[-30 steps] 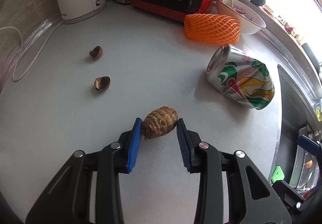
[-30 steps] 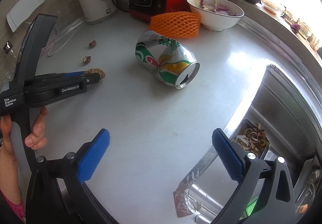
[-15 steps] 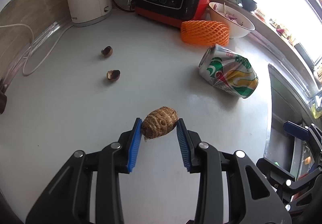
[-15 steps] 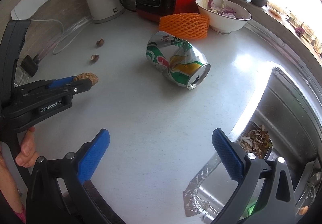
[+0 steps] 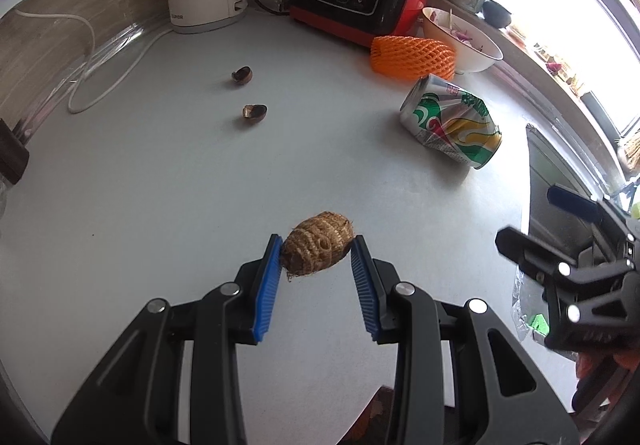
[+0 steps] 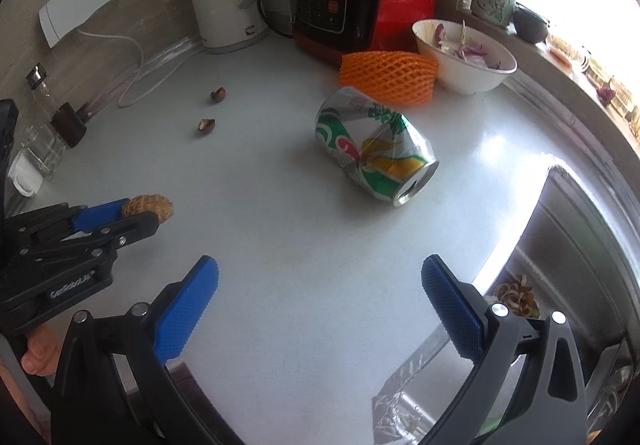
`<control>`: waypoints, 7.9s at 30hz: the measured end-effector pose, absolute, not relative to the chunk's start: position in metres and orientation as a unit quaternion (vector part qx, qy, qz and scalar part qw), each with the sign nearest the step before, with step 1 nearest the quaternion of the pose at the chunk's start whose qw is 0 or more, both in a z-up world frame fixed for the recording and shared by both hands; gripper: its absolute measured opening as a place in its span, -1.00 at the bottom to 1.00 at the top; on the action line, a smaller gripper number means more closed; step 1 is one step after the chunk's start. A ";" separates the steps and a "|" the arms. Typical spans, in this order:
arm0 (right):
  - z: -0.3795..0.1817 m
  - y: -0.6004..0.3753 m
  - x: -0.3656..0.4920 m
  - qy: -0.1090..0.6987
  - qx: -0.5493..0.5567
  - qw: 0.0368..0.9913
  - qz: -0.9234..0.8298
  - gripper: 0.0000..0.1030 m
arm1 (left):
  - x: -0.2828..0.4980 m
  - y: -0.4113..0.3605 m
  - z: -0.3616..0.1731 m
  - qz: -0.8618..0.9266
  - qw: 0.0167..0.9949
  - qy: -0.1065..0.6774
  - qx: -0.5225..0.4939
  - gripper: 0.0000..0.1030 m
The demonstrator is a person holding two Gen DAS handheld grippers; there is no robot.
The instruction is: Collect trash
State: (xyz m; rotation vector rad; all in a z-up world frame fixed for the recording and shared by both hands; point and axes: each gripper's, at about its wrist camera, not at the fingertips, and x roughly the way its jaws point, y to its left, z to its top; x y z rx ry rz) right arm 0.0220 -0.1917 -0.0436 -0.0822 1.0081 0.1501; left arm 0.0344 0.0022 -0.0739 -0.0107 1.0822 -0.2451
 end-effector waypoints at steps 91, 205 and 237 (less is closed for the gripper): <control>-0.105 -0.184 0.127 0.562 -0.232 0.767 0.204 0.32 | 0.012 -0.042 -0.062 -0.070 0.855 0.514 0.011 0.70; -0.082 -0.189 -0.183 0.569 -0.086 0.784 0.232 0.22 | -0.194 -0.042 -0.171 -0.146 0.752 0.632 0.119 -0.33; -0.097 -0.179 -0.188 0.591 -0.115 0.760 0.244 0.22 | -0.209 -0.049 -0.314 -0.181 0.699 0.674 0.156 -0.31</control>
